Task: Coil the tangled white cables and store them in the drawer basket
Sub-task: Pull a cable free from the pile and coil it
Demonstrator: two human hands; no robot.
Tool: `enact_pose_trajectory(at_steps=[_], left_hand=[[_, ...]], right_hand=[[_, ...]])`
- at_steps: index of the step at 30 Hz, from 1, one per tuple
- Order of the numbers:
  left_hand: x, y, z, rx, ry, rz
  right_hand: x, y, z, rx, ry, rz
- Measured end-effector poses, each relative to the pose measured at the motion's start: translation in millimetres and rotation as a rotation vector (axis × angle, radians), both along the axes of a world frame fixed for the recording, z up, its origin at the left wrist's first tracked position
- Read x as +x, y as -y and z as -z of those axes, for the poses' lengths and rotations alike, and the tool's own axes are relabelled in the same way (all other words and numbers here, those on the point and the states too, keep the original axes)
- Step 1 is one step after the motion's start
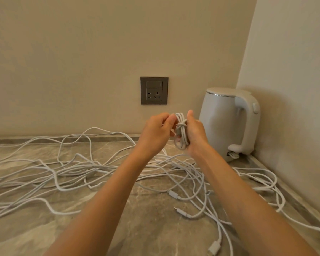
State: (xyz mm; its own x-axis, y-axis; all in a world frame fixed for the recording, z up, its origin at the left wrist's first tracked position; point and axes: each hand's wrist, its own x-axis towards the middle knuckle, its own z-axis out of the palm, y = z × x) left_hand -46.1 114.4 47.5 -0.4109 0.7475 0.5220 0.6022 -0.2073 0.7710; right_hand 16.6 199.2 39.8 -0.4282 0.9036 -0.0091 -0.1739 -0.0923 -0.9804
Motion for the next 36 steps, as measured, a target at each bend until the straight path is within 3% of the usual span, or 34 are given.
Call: enact_pose_trajectory(at_steps=[4, 12, 19, 27, 31, 36], left_hand=[[-0.4, 1.2, 2.1, -0.089, -0.021, -0.018], [-20.6, -1.6, 6.6, -0.174, 0.131, -0.111], [-32.2, 5.0, 3.9, -0.094, 0.242, -0.176], [-33.3, 2.7, 9.0, -0.094, 0.239, -0.171], [-30.9, 0.6, 11.5, -0.098, 0.235, -0.174], [-31.5, 6.6, 9.4, -0.039, 0.328, -0.158]], right_hand=[[-2.1, -2.7, 2.0, 0.202, 0.147, 0.091], [7.2, -2.7, -7.1, 0.048, 0.09, -0.184], [15.8, -6.4, -6.3, -0.029, 0.324, -0.549], [6.6, -3.9, 1.1, 0.105, 0.325, -0.51], [-0.8, -0.4, 5.9, 0.096, 0.233, -0.425], [0.1, -0.4, 7.2, -0.133, -0.018, -0.47]])
